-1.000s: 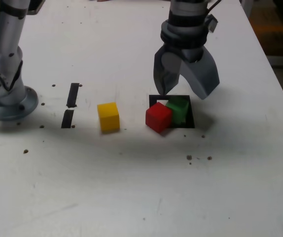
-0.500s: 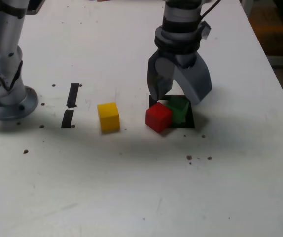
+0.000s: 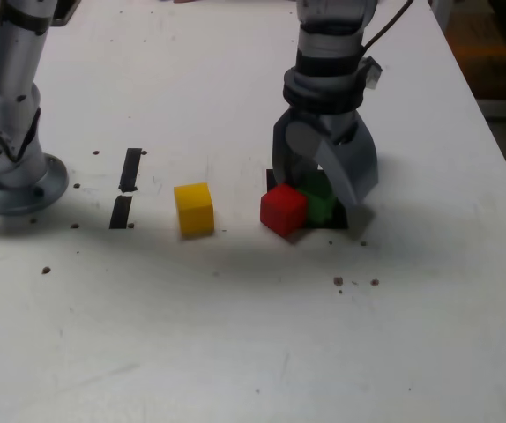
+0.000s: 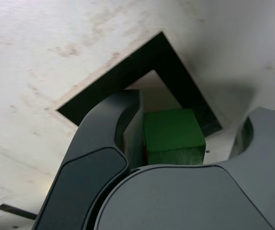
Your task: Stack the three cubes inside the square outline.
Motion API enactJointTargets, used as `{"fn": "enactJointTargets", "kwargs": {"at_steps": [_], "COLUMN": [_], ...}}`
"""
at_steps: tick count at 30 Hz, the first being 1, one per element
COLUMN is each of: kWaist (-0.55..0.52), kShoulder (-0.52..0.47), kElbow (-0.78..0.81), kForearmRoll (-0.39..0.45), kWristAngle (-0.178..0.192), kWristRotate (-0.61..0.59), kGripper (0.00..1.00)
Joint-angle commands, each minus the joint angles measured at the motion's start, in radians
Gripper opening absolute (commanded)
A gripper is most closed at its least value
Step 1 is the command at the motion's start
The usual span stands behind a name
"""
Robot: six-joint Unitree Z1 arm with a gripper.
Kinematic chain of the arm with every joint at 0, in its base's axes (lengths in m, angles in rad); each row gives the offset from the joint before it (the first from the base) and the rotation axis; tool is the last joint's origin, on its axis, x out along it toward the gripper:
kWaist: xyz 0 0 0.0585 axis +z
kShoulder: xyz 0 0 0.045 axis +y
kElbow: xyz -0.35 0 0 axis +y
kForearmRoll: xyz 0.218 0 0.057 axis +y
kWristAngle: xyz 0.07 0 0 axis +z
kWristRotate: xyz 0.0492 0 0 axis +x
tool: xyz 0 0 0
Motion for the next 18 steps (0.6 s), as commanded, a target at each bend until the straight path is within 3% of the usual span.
{"fn": "enactJointTargets", "kwargs": {"at_steps": [1,4,7,18], "kWaist": [0.000,0.000,0.000,0.054], "kShoulder": [0.000,-0.003,-0.009,-0.075], "kElbow": [-0.002,-0.005,-0.008,-0.118], "kForearmRoll": [-0.011,-0.013,-0.006,0.140], "kWristAngle": [-0.007,-0.005,0.004,0.080], "kWristRotate": [0.007,0.016,0.018,0.018], "kGripper": [0.38,0.20,0.10,0.07]}}
